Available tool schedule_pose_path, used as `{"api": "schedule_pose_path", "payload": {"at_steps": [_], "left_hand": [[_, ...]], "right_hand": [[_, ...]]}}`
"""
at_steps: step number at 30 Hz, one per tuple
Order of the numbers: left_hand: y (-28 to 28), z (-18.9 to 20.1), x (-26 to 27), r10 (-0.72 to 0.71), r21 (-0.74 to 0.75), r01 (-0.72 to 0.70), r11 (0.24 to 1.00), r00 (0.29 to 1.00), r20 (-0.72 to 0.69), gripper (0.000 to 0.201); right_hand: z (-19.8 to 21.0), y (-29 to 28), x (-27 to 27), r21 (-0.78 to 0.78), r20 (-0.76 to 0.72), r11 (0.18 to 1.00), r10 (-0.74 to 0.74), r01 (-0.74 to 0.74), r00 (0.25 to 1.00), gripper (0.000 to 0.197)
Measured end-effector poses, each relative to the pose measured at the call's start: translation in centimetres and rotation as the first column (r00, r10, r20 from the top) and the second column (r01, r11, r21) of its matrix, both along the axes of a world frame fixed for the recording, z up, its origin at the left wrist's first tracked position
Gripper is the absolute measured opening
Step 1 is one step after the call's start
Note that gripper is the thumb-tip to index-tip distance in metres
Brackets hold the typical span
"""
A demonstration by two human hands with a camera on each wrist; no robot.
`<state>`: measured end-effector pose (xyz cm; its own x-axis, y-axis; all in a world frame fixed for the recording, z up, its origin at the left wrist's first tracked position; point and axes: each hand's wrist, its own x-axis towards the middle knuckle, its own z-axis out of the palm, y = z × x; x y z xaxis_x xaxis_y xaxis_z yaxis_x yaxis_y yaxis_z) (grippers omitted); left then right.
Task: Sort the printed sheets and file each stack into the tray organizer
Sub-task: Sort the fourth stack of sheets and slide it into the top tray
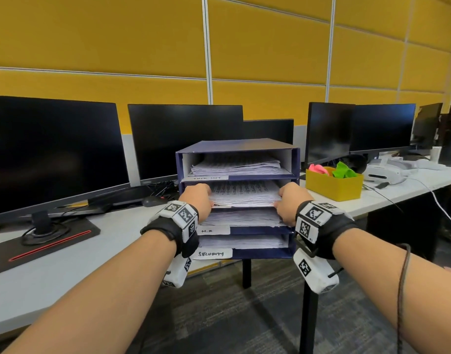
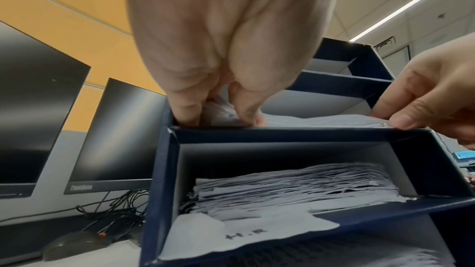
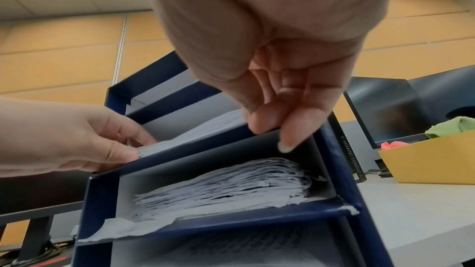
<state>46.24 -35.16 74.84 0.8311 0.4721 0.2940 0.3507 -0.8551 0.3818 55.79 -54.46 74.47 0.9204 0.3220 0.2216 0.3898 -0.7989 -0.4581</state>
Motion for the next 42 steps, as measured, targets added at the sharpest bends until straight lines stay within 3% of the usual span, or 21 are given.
{"api": "schedule_pose_path", "payload": {"at_steps": [4, 8, 18, 23, 26, 33, 42], "left_hand": [[-0.2, 0.6, -1.0, 0.056, 0.2, -0.064, 0.978, 0.997, 0.045, 0.027], [-0.1, 1.0, -2.7, 0.127, 0.32, -0.142, 0.937, 0.99, 0.068, 0.021], [1.0, 0.2, -4.1, 0.001, 0.15, 0.004, 0.989, 0.999, -0.039, 0.041], [1.0, 0.1, -3.6, 0.005, 0.201, 0.01, 0.98, 0.997, -0.077, 0.04], [1.0, -0.1, -3.4, 0.004, 0.184, 0.014, 0.983, 0.995, -0.095, 0.042], [1.4, -0.5, -2.7, -0.018, 0.077, 0.027, 0.997, 0.994, -0.109, 0.06], [1.9, -0.8, -1.9, 0.007, 0.105, 0.001, 0.994, 0.997, -0.082, 0.051]], "right_hand": [[0.2, -0.3, -0.6, -0.004, -0.05, 0.999, 0.039, -0.039, 0.998, 0.023], [0.6, -1.6, -2.2, -0.028, 0.092, 0.999, 0.028, -0.025, 0.995, 0.034], [0.1, -2.6, -4.2, -0.273, 0.146, 0.958, 0.128, -0.085, 0.981, 0.044], [0.5, -2.1, -4.4, -0.384, 0.141, 0.92, 0.146, -0.082, 0.979, 0.019], [0.6, -1.7, -3.9, -0.429, 0.135, 0.9, 0.143, -0.072, 0.981, 0.021], [0.6, -0.8, -2.7, -0.442, 0.102, 0.892, 0.15, -0.09, 0.984, 0.034], [0.1, -0.7, -1.9, -0.401, 0.109, 0.908, 0.175, -0.118, 0.979, 0.039]]}}
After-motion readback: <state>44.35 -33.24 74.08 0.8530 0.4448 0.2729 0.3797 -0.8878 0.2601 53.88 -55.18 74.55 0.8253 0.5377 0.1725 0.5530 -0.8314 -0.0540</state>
